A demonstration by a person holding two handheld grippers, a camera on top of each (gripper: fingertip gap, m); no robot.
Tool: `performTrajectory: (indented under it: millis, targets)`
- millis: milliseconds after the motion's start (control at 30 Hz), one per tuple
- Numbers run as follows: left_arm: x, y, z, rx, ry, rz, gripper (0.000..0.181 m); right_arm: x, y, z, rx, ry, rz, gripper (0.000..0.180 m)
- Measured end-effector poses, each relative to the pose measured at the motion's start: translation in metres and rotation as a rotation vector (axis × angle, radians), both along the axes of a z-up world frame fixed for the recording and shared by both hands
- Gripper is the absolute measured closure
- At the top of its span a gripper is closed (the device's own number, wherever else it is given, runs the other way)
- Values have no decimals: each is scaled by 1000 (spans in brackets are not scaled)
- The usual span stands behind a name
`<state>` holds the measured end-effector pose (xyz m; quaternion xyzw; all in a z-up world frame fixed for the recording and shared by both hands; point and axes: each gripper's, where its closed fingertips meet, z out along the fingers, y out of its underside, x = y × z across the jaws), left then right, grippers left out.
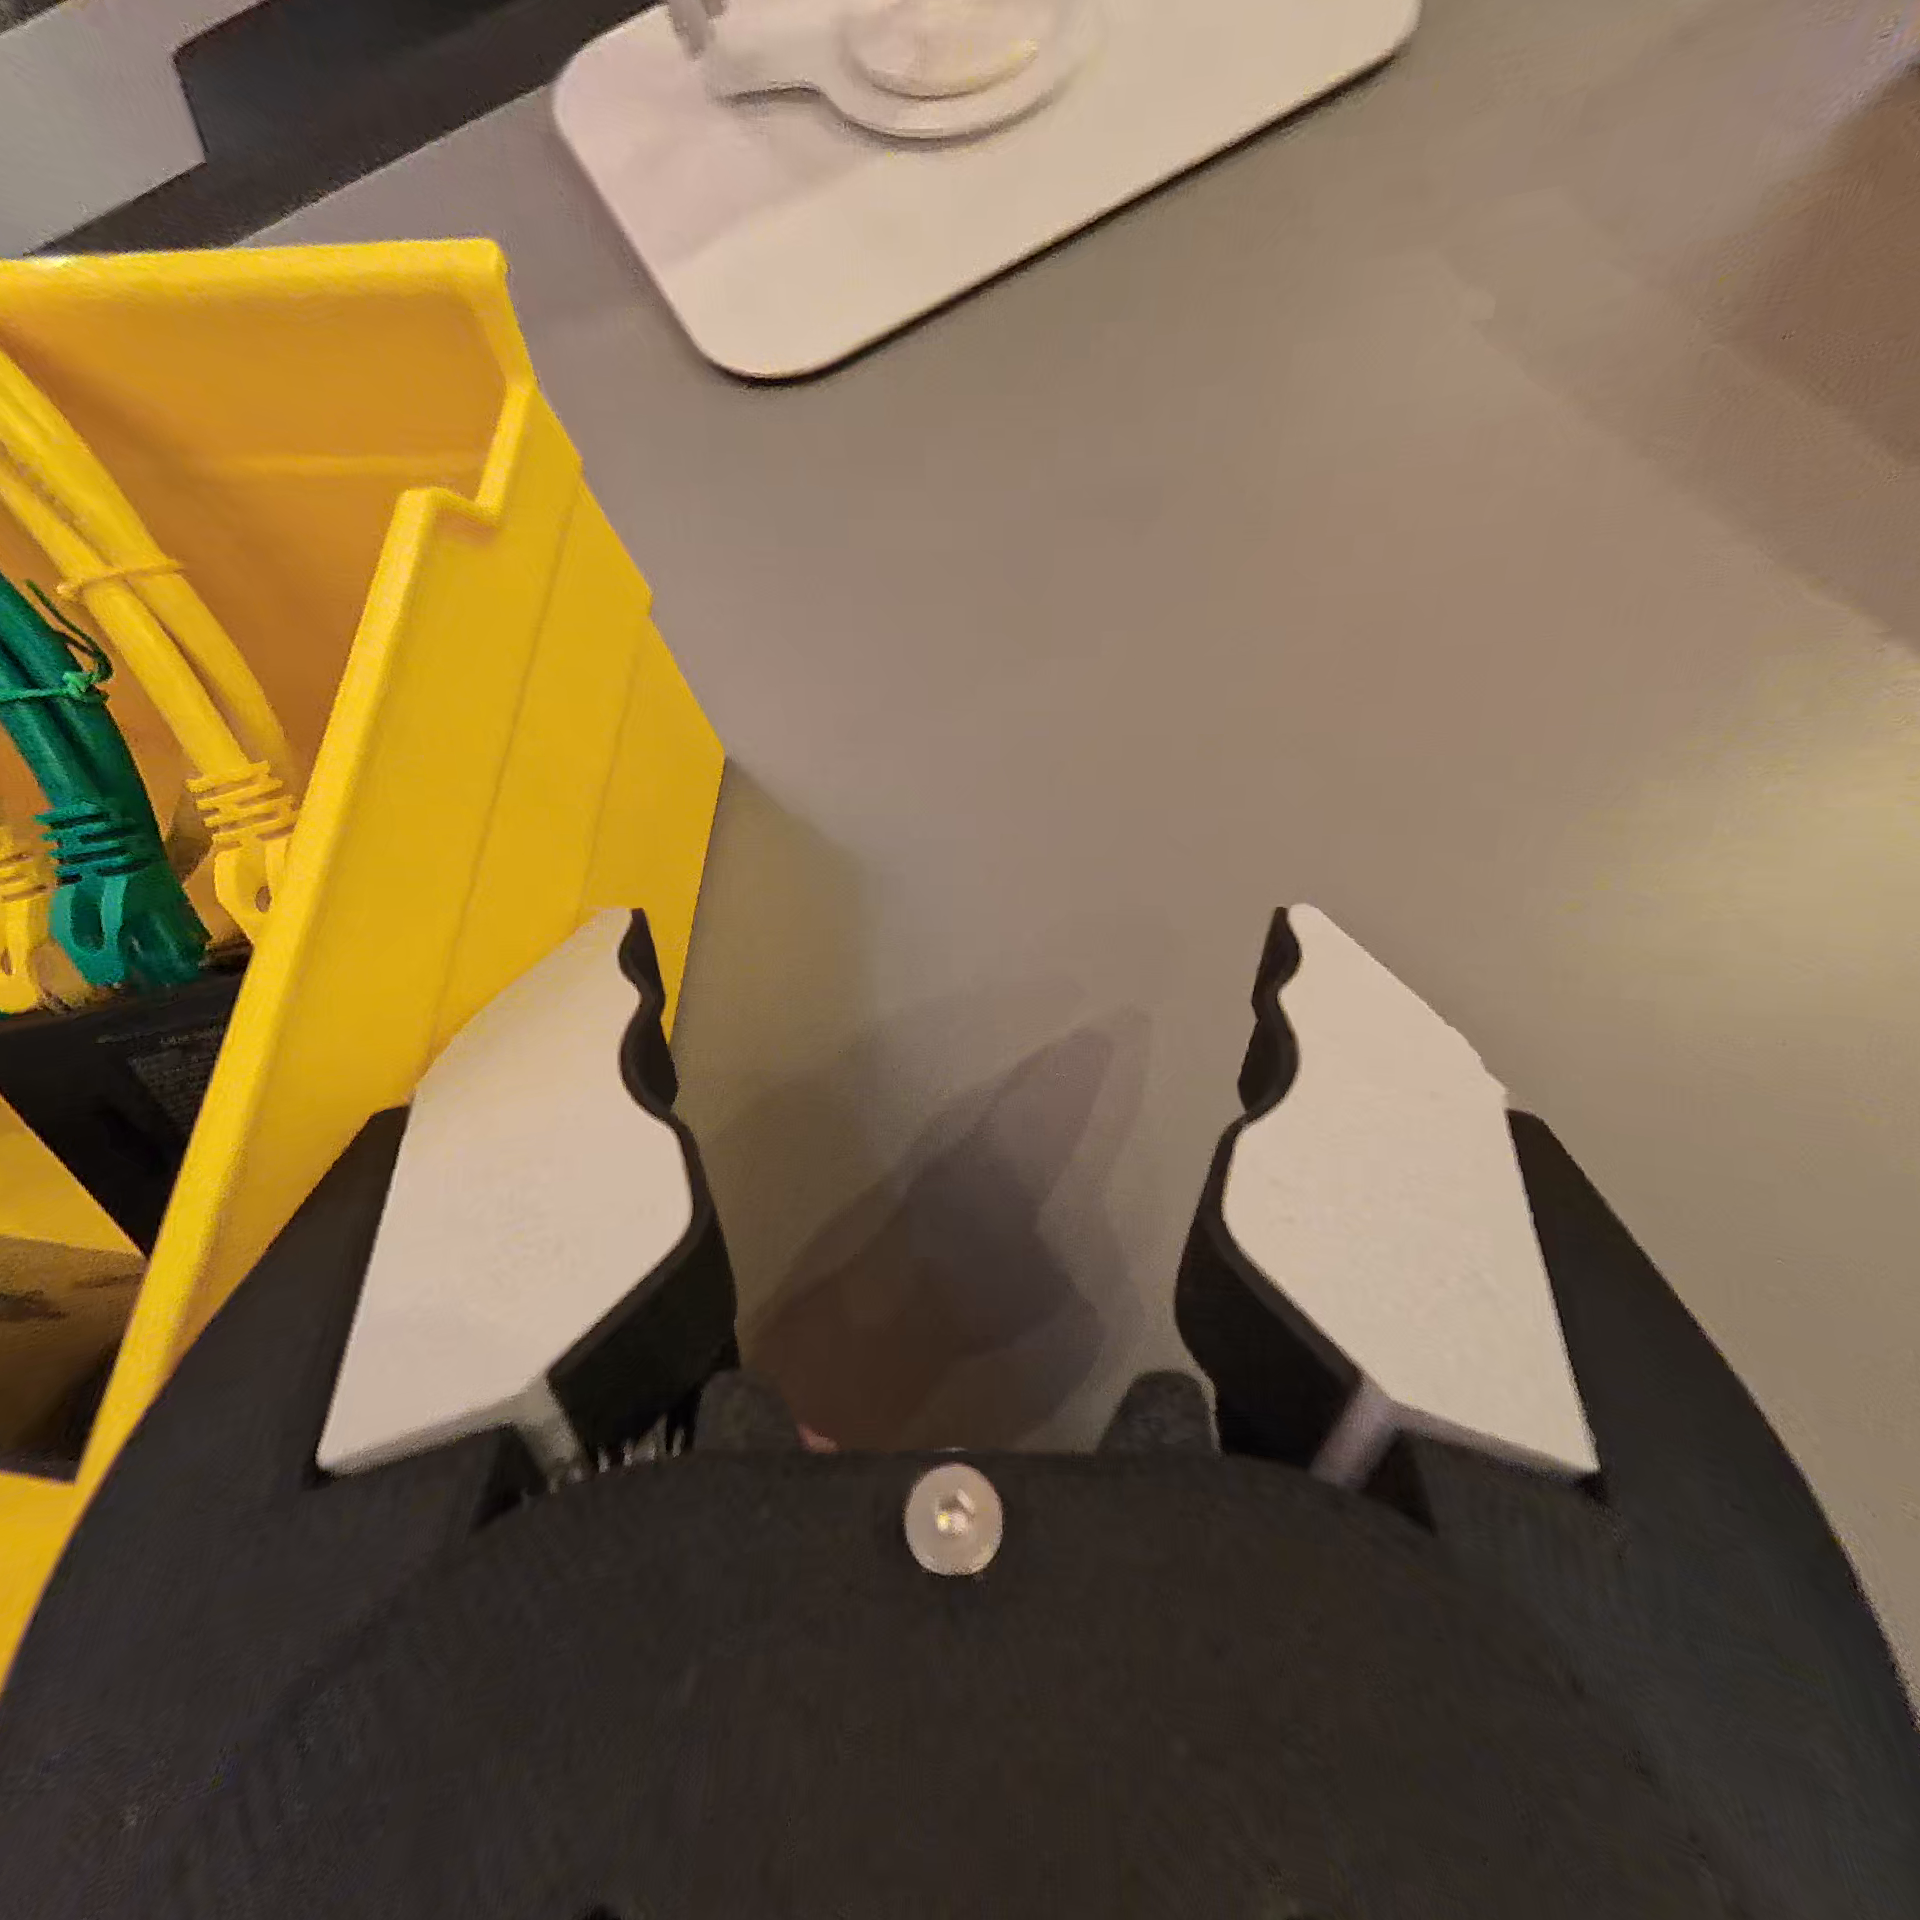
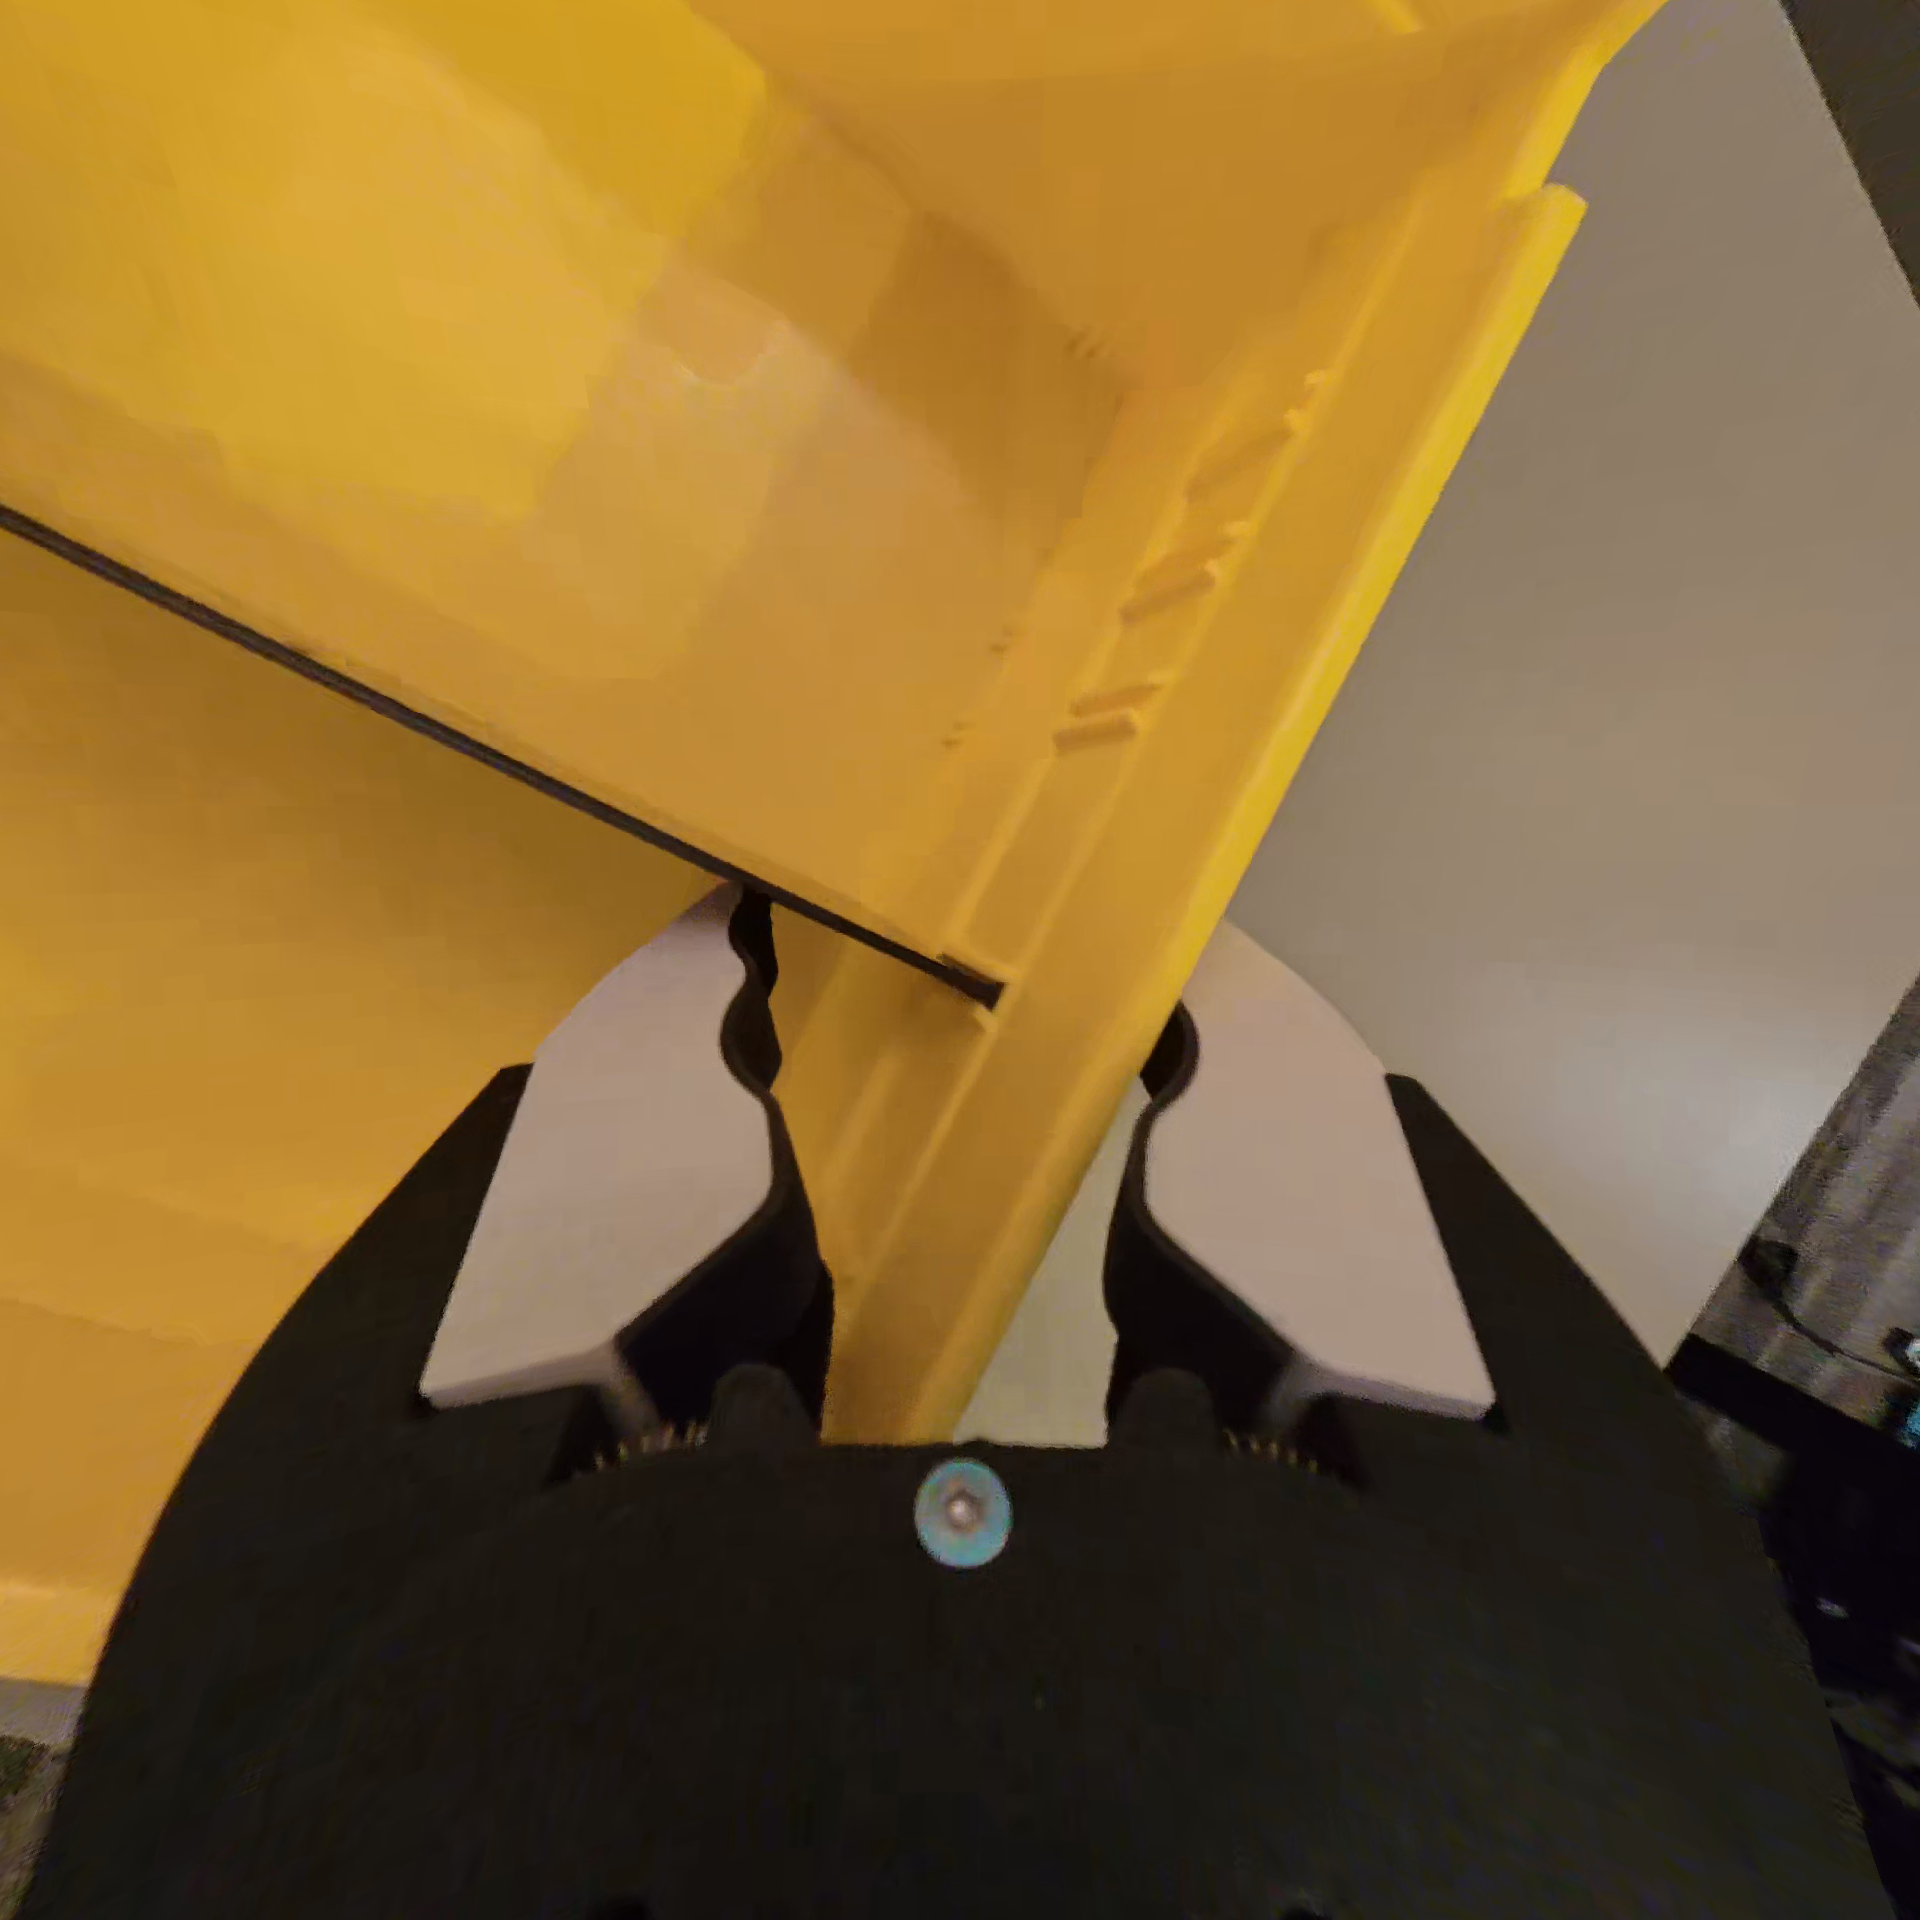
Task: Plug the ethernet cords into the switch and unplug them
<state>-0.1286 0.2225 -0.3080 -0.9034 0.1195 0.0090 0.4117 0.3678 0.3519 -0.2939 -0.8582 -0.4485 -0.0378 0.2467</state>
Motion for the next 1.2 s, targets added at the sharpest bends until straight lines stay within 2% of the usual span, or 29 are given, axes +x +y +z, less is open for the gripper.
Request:
performTrajectory:
  millis: [133, 233, 300, 333, 400, 433, 467, 500, 600, 667, 700, 767, 867, 933, 1033, 1100, 1200]
  targets:
    - [-22, 22, 0, 0, -131, 85, 72, 4, 5, -1, -9, -34, 33, 111]
    - [-33, 36, -2, -8, -237, 136, 71, 13, 11, -1, 16, -81, -20, 101]
    - [-21, 32, 6, -30, -313, 94, 79, 18, 15, 4, 67, -85, -59, 90]
    - [-17, 27, 15, -17, -280, 63, 77, 23, 17, 9, 97, -86, -93, 83]
    - [-17, 10, 44, 49, -189, 26, 76, 35, 21, 32, 228, -129, -162, 86]
    - [-21, 2, 62, 107, -127, 21, 80, 40, 18, 49, 301, -167, -188, 87]
    - [-24, -4, 77, 162, -71, 11, 91, 35, 12, 67, 361, -166, -195, 88]
    - [-23, -11, 86, 191, -53, -7, 98, 23, 3, 85, 403, -122, -199, 88]
    - [-12, -23, 78, 123, -73, -68, 83, -39, -36, 128, 428, -30, -146, 79]
    - [-5, -22, 68, 85, -94, -98, 82, -131, -78, 144, 340, 248, 15, 87]
    - [1, -21, 61, 57, -125, -117, 78, -177, -101, 144, 283, 352, 108, 80]
    - [12, -18, 51, 17, -185, -144, 74, -235, -130, 125, 208, 370, 206, 59]
    - [20, -15, 34, -51, -182, -173, 62, -299, -153, 75, 48, 412, 263, 50]
    - [26, -15, 23, -88, -160, -200, 59, -313, -148, 41, 25, 353, 267, 45]
    - [24, -12, 15, -94, -107, -204, 55, -326, -139, 9, -3, 344, 252, 52]
    - [25, -12, 9, -115, -110, -204, 59, -325, -126, -5, 54, 294, 241, 55]
    - [23, -12, 0, -137, -113, -189, 61, -326, -126, -32, 11, 226, 240, 73]
